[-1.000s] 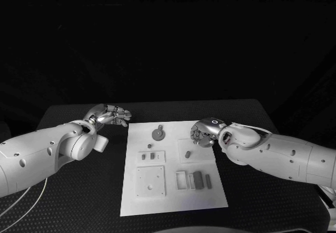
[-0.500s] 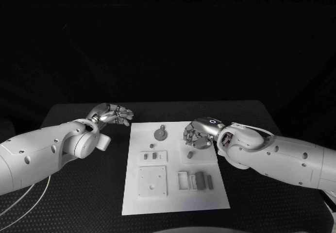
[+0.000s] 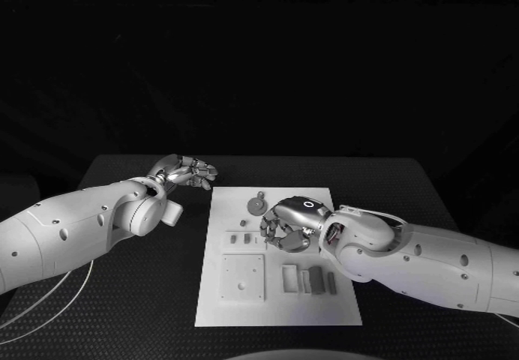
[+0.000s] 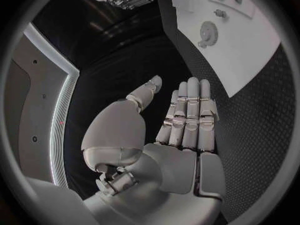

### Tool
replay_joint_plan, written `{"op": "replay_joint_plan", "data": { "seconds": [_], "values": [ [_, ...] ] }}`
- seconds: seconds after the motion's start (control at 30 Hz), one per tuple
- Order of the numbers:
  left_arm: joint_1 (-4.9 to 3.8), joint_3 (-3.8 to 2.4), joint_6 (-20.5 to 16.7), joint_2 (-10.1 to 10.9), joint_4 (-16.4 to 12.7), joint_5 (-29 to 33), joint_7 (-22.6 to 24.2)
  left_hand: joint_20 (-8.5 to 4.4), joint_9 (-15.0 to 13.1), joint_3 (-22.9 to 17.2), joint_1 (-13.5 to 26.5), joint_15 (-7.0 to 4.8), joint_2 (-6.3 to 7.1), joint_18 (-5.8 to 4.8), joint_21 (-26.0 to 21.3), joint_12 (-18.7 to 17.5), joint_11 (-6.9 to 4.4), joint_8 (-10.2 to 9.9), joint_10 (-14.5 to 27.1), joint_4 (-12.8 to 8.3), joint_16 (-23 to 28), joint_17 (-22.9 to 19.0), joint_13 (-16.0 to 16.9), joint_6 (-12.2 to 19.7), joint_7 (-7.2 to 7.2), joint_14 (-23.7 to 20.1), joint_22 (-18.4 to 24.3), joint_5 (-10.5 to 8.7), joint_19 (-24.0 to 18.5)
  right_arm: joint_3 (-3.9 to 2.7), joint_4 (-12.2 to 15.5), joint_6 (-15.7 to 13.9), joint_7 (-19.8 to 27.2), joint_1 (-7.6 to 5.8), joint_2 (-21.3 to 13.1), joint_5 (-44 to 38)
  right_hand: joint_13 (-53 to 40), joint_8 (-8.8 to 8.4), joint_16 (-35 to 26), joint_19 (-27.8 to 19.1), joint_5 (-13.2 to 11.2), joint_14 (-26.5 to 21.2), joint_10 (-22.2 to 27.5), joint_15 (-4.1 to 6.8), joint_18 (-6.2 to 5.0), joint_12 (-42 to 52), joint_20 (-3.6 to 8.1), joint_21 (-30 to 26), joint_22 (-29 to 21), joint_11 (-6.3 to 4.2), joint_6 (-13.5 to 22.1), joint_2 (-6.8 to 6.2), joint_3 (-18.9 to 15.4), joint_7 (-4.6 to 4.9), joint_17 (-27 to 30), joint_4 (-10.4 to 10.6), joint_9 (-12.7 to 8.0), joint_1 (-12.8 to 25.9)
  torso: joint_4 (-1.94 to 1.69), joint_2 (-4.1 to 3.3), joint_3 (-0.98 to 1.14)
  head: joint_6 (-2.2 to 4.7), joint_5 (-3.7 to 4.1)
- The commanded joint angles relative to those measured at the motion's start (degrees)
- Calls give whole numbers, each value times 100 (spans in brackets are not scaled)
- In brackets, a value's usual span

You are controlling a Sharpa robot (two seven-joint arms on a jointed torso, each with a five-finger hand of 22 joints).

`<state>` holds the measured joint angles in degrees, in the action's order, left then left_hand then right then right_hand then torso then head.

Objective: Assemble the parts on the task board

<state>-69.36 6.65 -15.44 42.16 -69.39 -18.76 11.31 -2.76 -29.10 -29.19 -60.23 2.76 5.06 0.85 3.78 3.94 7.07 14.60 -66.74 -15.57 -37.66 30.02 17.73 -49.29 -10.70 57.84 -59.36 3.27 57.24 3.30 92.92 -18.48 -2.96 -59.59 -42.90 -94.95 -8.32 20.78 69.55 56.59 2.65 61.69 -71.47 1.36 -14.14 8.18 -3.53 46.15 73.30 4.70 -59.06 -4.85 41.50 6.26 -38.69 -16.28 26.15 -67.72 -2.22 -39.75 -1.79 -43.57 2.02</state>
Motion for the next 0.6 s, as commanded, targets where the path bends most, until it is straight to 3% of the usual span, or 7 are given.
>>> {"op": "replay_joint_plan", "data": {
  "seconds": [0.03,0.13,0.27,0.4,0.57,0.6],
  "values": [
    [-8,-5,-100,-43,26,112,94,3,4,36,26,5,18,-7,22,18,-20,27,-13,12,39,9,-6,30,2,28,7,-22,30,86,-12,121,161,18,105,-447,9,26,-20,36,22,0,-34,26,-86,-19,2,34,4,-2,6,8,35,18,1,-5,3,65,11,23,-12,-23,-58],
    [-8,-5,-115,-78,67,126,93,4,4,37,26,6,20,-9,19,18,-21,31,-17,13,47,16,-5,27,3,25,10,-22,27,140,-47,133,174,101,186,-665,10,26,-21,36,23,0,-34,26,-86,-21,2,33,4,-2,7,9,36,19,1,-6,3,64,10,34,-21,-42,-118],
    [-8,-5,-123,-105,89,134,97,5,4,37,27,8,21,-12,16,19,-23,34,-21,15,55,24,-5,25,5,22,14,-22,22,175,-98,205,198,188,329,-1006,11,26,-23,37,22,1,-35,26,-86,-22,3,32,4,-2,8,6,36,19,1,-8,3,65,7,31,-24,-59,-136],
    [-8,-5,-125,-131,101,141,102,5,4,37,28,9,22,-13,15,18,-23,35,-22,17,59,28,-5,25,5,21,17,-22,20,246,-161,231,219,219,442,-1107,11,26,-24,37,23,2,-36,26,-86,-23,4,31,4,-2,8,3,36,19,0,-10,3,64,-1,21,-19,-92,-188],
    [-8,-5,-121,-150,105,145,105,6,4,37,28,9,22,-14,14,18,-23,36,-22,18,63,32,-5,26,5,20,18,-22,19,285,-240,255,220,277,571,-1213,12,26,-24,38,23,3,-37,26,-86,-24,4,31,4,-2,7,2,36,18,0,-12,3,63,4,16,-16,-105,-249],
    [-8,-5,-117,-150,104,145,105,6,4,37,28,9,22,-14,14,18,-23,36,-22,18,64,33,-5,26,5,20,19,-22,19,289,-258,259,215,280,591,-1243,12,26,-24,39,22,3,-37,26,-86,-24,4,31,4,-2,7,1,36,18,0,-12,3,63,5,16,-16,-115,-295]
  ]
}}
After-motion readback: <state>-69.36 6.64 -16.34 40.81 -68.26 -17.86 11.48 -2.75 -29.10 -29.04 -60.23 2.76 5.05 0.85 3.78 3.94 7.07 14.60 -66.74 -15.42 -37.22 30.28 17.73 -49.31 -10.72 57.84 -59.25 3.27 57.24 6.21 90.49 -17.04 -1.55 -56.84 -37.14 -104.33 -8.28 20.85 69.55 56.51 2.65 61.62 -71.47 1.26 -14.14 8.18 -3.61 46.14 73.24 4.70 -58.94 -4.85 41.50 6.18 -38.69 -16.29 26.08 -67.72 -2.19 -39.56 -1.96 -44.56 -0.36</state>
